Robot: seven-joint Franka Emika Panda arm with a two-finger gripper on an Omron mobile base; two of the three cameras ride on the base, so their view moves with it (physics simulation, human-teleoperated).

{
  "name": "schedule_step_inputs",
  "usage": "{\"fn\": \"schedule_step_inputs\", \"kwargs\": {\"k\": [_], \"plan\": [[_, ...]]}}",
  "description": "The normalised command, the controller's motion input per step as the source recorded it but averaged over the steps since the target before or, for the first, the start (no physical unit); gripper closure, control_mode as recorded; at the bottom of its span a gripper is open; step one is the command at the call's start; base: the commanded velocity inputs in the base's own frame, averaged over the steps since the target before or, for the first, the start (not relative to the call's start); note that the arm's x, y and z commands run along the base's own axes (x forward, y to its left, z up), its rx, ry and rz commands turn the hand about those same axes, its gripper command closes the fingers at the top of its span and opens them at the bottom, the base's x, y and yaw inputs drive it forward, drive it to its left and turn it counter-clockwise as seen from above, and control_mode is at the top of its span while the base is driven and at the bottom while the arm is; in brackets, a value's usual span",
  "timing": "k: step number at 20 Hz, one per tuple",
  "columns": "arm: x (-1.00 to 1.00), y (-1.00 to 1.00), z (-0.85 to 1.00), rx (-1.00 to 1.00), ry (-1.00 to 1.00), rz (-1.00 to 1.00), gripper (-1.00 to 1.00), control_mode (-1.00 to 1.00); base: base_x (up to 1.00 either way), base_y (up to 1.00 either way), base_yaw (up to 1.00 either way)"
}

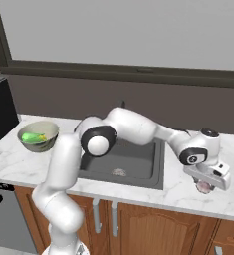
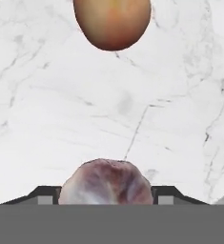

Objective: There is a mixed pile of frozen fruits and vegetables on the counter. Locate all the frozen vegetables and place the items in a bowl on the counter. Take all the frozen fruits and defrost them in a running sink.

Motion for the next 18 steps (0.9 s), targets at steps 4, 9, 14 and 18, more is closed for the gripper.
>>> {"fn": "schedule_step_inputs", "kwargs": {"k": [4,9,14,18], "plan": [[-0.1,0.55,0.74,-0.02,-0.1,0.05,1.0,-1.0,0.0,0.0,0.0],[-0.15,0.7,0.77,-0.05,-0.1,0.05,1.0,-1.0,0.0,0.0,0.0],[-0.06,0.83,0.74,-0.1,-0.02,0.08,1.0,-1.0,0.0,0.0,0.0],[0.0,0.67,0.32,-0.06,0.0,0.05,1.0,-1.0,0.0,0.0,0.0]]}}
